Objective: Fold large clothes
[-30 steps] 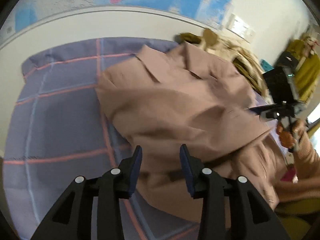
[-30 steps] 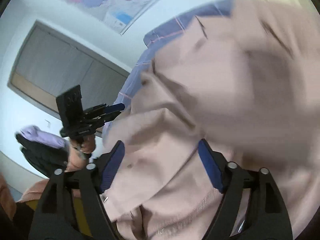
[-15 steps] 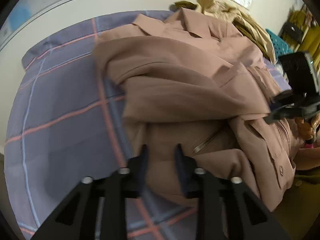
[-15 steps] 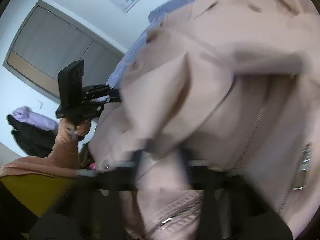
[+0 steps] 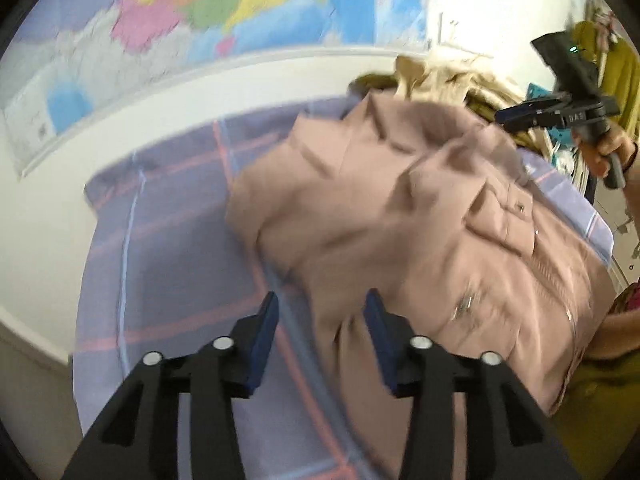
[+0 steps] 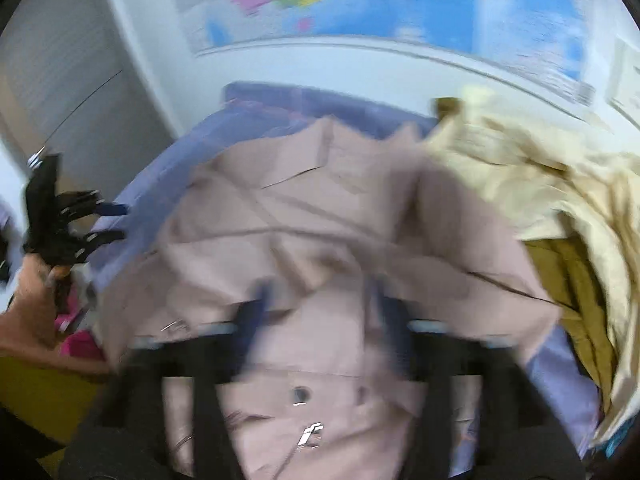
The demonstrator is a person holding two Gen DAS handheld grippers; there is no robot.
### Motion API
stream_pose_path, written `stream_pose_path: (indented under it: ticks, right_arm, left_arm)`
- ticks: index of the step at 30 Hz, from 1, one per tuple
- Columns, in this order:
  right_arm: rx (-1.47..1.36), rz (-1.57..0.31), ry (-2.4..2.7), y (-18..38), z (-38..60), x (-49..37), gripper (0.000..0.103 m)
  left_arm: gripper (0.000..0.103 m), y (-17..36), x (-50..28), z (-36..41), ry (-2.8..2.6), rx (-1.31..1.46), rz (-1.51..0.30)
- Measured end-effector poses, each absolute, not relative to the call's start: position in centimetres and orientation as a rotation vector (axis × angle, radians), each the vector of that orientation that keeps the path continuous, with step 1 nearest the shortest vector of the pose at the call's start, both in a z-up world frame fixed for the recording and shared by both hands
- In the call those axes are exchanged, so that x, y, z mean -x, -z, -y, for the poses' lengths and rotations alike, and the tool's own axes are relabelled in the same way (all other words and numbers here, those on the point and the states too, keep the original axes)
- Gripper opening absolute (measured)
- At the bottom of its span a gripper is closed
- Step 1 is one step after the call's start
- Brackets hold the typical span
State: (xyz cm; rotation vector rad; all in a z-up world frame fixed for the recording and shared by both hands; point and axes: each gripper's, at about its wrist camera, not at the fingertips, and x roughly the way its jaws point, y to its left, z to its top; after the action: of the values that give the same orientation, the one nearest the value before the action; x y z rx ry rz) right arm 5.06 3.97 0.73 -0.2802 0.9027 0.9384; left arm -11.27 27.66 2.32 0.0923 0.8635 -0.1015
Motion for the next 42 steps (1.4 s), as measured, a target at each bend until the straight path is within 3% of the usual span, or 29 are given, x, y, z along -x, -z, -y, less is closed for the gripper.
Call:
stream_pose_path:
  ticks: [8, 10, 11, 12, 20, 26, 29, 32, 33, 42]
  right_arm:
    - [0.029, -1.079, -0.966, 7.2, 0.9, -3.3, 0.075]
    - [0.021, -1.106, -0.985, 8.5, 0.7, -2.3, 0.059]
    - [0.025, -1.114, -0.999, 9.1, 0.4, -1.9, 0.031]
    - [0.041, -1.111, -1.009, 9.2, 0.0, -1.6, 0.018]
    - [0.101, -0.869, -0.830, -0.3, 3.3, -6.4, 0.015]
    - [0.192, -1.015, -0.655, 4.9, 2.4, -10.6, 0.015]
    - [0.129, -1.054, -0.669, 6.9, 3.4, -10.4, 0.022]
    - [0.068, -1.001, -0.643, 5.9, 5.2, -9.3, 0.051]
    - [0.057, -0.974, -0.638, 5.3, 5.7, -8.8, 0.054]
    - [0.225, -0.798, -0.783, 2.6, 1.7, -4.2, 0.054]
  left_arm:
    - [0.049, 1.6, 4.4, -28.8, 0.069, 0.053, -0.945]
    - [0.049, 2.3, 3.2, -30.2, 0.050, 0.118, -0.957]
    - [0.048, 2.6, 2.9, -30.8, 0.049, 0.146, -0.962]
    - [0.048, 2.8, 2.6, -31.3, 0.040, 0.172, -0.965]
    - [0.042, 3.6, 1.8, -34.6, -0.088, 0.297, -0.959]
    - [0.041, 1.6, 2.5, -32.0, -0.123, 0.175, -0.902]
    - [0.042, 0.3, 3.2, -29.9, -0.023, 0.120, -0.864]
    - [0.042, 0.1, 3.4, -27.9, 0.043, 0.053, -0.890]
    - [0.042, 0.3, 3.3, -27.6, 0.054, 0.036, -0.901]
    - [0.047, 3.7, 1.8, -25.9, 0.048, -0.030, -0.983]
